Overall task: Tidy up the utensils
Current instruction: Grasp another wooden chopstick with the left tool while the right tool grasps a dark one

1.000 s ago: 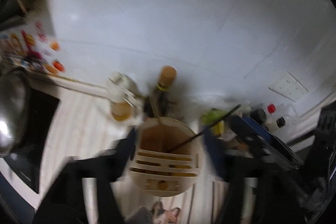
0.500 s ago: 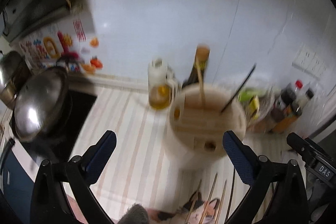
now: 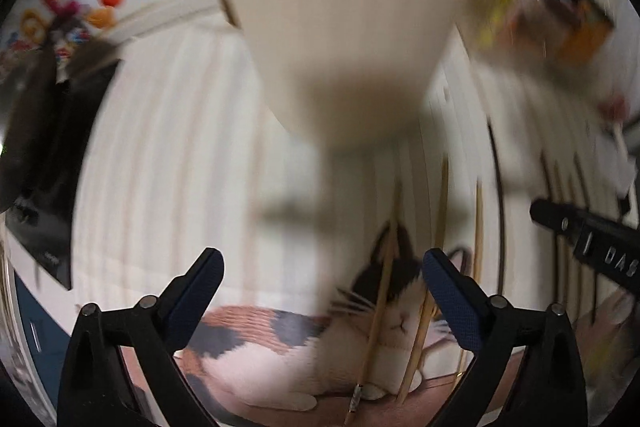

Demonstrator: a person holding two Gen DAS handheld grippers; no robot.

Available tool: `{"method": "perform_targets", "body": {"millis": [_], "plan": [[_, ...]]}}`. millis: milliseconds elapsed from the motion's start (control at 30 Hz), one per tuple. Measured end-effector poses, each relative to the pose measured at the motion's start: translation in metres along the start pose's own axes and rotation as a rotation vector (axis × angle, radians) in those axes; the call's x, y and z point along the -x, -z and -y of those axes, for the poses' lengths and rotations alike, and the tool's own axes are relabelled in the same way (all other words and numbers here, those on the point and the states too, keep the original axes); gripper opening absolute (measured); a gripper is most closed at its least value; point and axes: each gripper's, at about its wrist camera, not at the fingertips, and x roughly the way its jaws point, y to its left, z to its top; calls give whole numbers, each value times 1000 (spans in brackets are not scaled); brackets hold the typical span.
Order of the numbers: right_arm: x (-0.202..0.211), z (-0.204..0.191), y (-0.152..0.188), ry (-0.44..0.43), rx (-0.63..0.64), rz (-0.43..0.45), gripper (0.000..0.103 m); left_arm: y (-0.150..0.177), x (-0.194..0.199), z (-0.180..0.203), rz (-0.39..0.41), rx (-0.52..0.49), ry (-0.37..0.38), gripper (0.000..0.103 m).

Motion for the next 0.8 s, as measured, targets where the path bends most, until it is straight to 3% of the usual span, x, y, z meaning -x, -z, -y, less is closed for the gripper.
{"method": "perform_targets", "body": {"millis": [67, 133, 233, 267, 367, 400, 500, 667, 800], "plan": [[-12, 0, 5, 3, 11, -28, 34, 5, -18, 9, -41, -40, 3, 76], [-21, -2, 8, 8, 14, -49, 34, 7, -33, 16, -81, -65, 22, 55], [-36, -3, 7, 23, 18, -83, 34, 8, -51, 25, -112, -101, 26, 43], [-39, -3, 7, 27, 19, -89, 34, 8, -50, 26, -91, -102, 26, 40], [-54, -7, 3, 46, 33, -117, 32, 3, -50, 31, -90, -112, 53, 5], [-59, -9, 3, 55, 45, -129, 29, 2, -50, 30, -94, -98, 60, 5], [-64, -15, 3, 96, 81, -137, 6, -4, -52, 16, -100, -18, 53, 5], [-58, -6, 23, 103, 102, -174, 6, -4, -55, -29, -155, 157, 109, 5], [-54, 6, 45, 85, 89, -236, 6, 5, -55, -43, -180, 185, 144, 5]]}}
